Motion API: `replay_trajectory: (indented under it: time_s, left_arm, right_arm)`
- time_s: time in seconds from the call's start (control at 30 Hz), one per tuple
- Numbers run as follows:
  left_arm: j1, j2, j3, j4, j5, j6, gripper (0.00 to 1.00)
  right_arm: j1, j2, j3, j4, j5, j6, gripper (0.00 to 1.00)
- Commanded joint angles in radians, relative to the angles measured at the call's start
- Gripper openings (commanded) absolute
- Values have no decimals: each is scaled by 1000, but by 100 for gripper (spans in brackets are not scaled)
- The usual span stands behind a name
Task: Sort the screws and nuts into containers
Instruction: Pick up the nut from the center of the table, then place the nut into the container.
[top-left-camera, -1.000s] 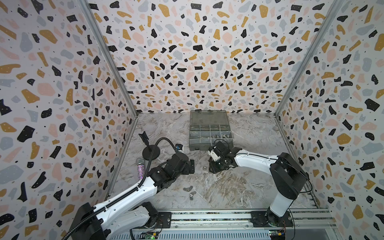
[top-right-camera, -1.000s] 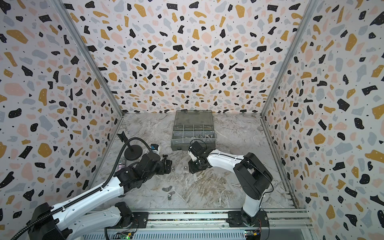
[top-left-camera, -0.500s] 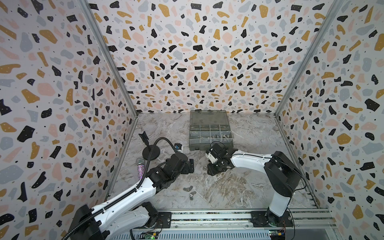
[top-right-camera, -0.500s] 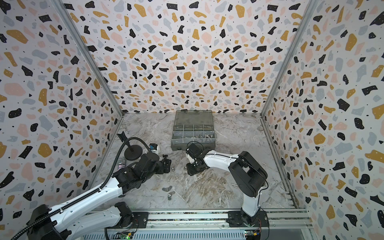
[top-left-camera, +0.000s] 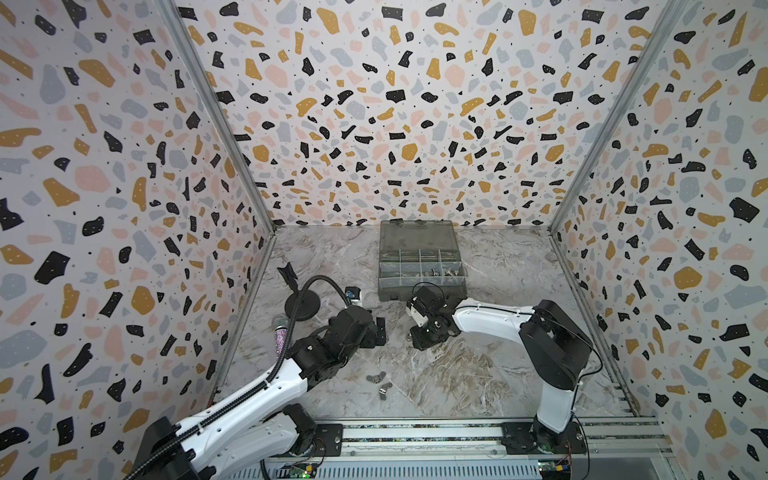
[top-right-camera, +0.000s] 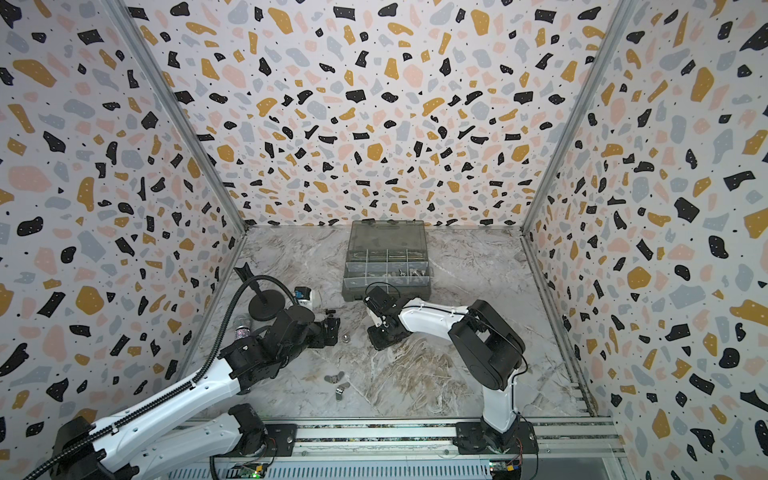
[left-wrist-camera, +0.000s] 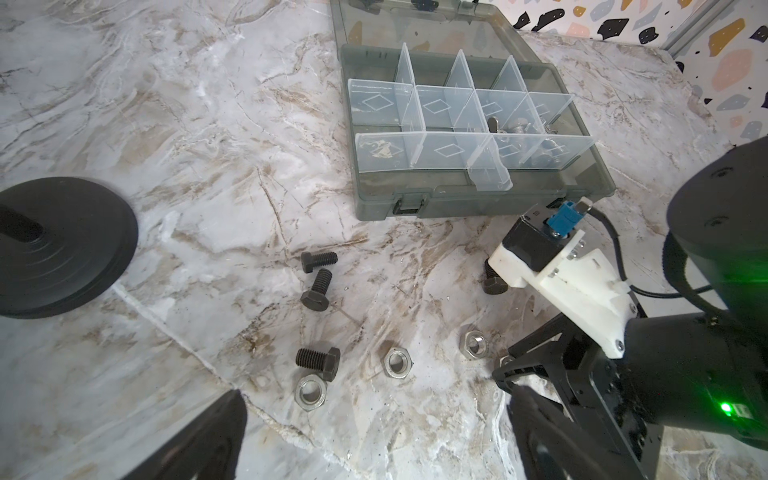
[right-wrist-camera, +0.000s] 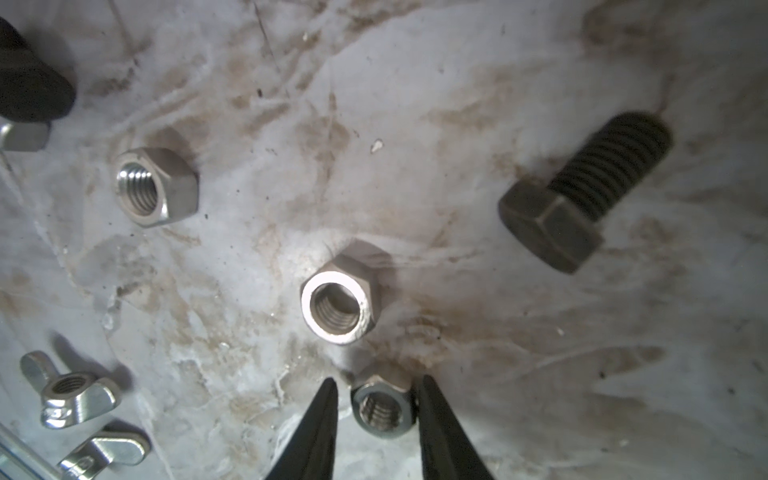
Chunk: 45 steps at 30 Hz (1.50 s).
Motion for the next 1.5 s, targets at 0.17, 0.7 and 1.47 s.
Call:
replay_trajectory:
  time_s: [0.17, 0.7, 1.47]
  left_arm:
    - [-2, -18, -13, 10, 3, 13, 100]
    - [-1, 19, 72, -3, 7, 46, 100]
    - [71, 357, 437, 50, 110, 140, 99]
  right_arm:
    - [35, 42, 33, -116, 108, -13, 32]
    - [-5, -57, 127, -187, 192, -24, 20]
    - [-272, 186, 645, -165, 82, -128, 21]
